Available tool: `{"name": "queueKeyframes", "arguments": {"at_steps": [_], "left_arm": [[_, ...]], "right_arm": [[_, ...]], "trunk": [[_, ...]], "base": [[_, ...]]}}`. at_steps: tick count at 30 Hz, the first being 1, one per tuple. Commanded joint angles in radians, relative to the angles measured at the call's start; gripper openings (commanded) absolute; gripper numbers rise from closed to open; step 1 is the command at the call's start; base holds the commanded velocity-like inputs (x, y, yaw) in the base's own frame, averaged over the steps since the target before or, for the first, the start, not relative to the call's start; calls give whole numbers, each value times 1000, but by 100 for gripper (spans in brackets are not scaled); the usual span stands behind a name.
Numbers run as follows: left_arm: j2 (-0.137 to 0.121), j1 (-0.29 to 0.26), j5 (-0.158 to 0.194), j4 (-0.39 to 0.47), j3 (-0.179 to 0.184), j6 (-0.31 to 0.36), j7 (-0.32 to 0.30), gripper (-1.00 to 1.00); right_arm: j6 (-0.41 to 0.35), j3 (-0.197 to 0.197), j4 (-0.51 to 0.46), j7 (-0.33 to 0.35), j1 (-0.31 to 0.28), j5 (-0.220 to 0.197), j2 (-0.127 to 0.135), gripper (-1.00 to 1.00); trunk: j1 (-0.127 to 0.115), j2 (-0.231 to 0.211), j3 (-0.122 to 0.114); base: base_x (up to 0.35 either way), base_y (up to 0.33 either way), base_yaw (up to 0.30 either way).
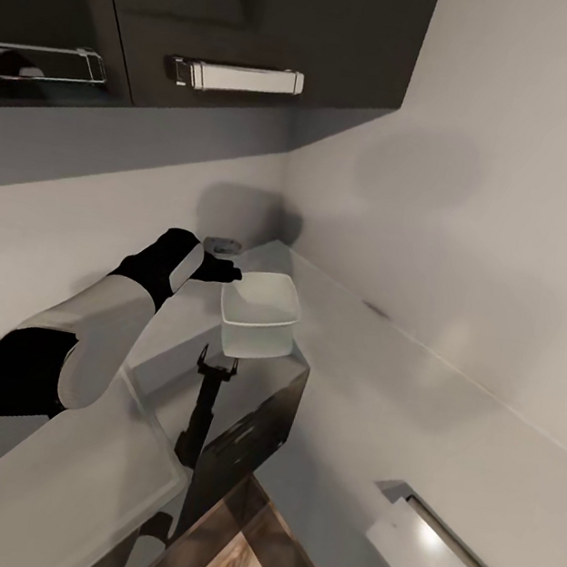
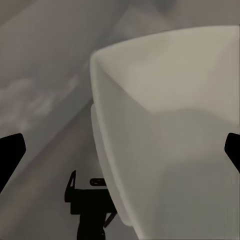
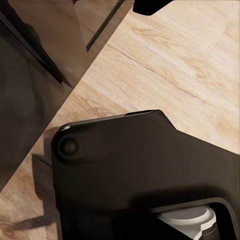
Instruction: In the kitchen, take the Vidalia onion out of the sink, dice it on the chopping board with the paring knife, put the diced onion into the bowl on the countertop, then place both the paring knife and the chopping board into the sink.
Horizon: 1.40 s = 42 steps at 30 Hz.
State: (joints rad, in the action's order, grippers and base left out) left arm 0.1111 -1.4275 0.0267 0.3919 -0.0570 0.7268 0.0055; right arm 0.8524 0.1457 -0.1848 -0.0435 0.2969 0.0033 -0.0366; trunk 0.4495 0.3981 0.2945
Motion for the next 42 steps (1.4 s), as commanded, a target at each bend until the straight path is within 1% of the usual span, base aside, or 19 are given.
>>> {"name": "queueKeyframes", "arguments": {"at_steps": [1,28,34,42], "left_arm": [[1,-1,2,1,-6,5,1,100],[5,1,4,0,-6,5,1,100],[6,16,4,1,-6,5,1,100],[7,18,4,1,-6,5,1,100]], "right_arm": [[1,0,-2,-4,1,1,0,100],[-1,-1,-2,-4,1,1,-1,100],[-1,-1,-2,-4,1,1,-2,100],[-1,-2,-1,-4,1,1,-2,100]], "trunk": [[1,2,3],[1,2,46],[1,2,56],[1,2,69]], "base": [[0,0,0],[0,0,0],[0,0,0],[0,0,0]]}}
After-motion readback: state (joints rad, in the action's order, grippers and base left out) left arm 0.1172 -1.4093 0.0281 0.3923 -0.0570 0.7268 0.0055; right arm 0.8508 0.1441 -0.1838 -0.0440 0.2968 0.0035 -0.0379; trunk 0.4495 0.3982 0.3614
